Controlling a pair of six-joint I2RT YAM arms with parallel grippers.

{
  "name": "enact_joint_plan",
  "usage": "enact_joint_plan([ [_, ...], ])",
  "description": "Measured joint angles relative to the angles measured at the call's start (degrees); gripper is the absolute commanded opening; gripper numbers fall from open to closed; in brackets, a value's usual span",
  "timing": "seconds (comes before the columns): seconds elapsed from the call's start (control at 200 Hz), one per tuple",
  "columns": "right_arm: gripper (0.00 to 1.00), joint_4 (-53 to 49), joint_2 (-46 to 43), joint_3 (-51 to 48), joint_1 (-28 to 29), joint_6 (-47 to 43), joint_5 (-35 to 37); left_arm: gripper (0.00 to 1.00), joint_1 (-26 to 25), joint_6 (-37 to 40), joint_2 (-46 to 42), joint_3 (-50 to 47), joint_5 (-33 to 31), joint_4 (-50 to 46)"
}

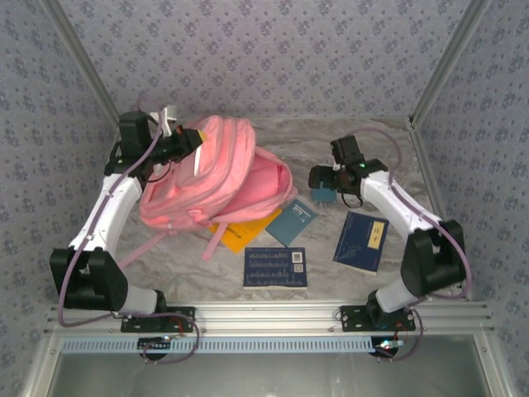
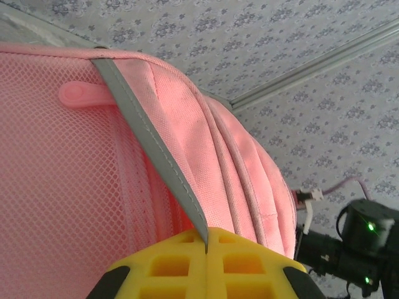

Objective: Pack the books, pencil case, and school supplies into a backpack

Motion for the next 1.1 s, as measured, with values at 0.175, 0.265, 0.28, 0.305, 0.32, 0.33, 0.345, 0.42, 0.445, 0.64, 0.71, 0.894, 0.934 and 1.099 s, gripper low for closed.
enact_joint_plan([
  [0.175, 1.00, -4.0, 10.9, 7.2, 0.0, -0.5, 1.7, 0.00, -1.8, 1.7, 0.0, -1.4, -1.0, 0.2],
  [0.265, 1.00, -6.3, 14.7, 9.5, 0.0, -0.9, 2.4, 0.00, -2.5, 2.6, -0.3, -3.0, -1.1, 0.7],
  [0.28, 1.00, -6.8, 15.2, 10.0, 0.0, -1.0, 2.4, 0.00, -2.6, 2.8, -0.3, -3.3, -1.2, 0.7],
  [0.305, 1.00, -7.5, 16.1, 10.8, 0.0, -1.2, 2.6, 0.00, -2.8, 3.0, -0.5, -3.8, -1.2, 0.8],
  [0.32, 1.00, -8.0, 16.6, 11.3, 0.0, -1.3, 2.7, 0.00, -2.8, 3.1, -0.6, -4.0, -1.3, 0.9],
  [0.33, 1.00, -8.2, 17.0, 11.7, 0.0, -1.4, 2.8, 0.00, -2.8, 3.2, -0.7, -4.2, -1.4, 0.9],
  [0.345, 1.00, -8.6, 17.5, 12.3, 0.0, -1.5, 2.8, 0.00, -2.9, 3.5, -0.8, -4.5, -1.5, 1.0],
  [0.42, 1.00, -10.5, 19.6, 14.8, 0.0, -2.3, 3.4, 0.00, -3.2, 4.0, -1.4, -5.6, -1.8, 1.3],
  [0.445, 1.00, -11.0, 20.3, 15.5, 0.0, -2.7, 3.4, 0.00, -3.2, 4.0, -1.7, -5.9, -1.9, 1.4],
  [0.64, 1.00, -15.5, 24.8, 19.9, 0.0, -4.8, 3.4, 0.00, -3.5, 4.0, -2.7, -6.3, -2.1, 1.8],
  [0.71, 1.00, -16.7, 26.4, 20.6, 0.0, -5.3, 3.2, 0.00, -3.7, 4.0, -2.7, -6.4, -2.2, 1.8],
  [0.894, 1.00, -19.1, 29.5, 22.2, 0.0, -6.1, 3.1, 0.00, -4.0, 4.0, -2.7, -6.5, -2.4, 2.2],
  [0.934, 1.00, -19.3, 30.1, 22.4, 0.0, -6.3, 2.8, 0.00, -4.0, 4.0, -2.7, -6.5, -2.4, 2.3],
  [1.099, 1.00, -19.6, 31.7, 23.2, 0.0, -6.9, 0.6, 0.00, -4.0, 4.0, -2.7, -6.5, -2.4, 2.4],
])
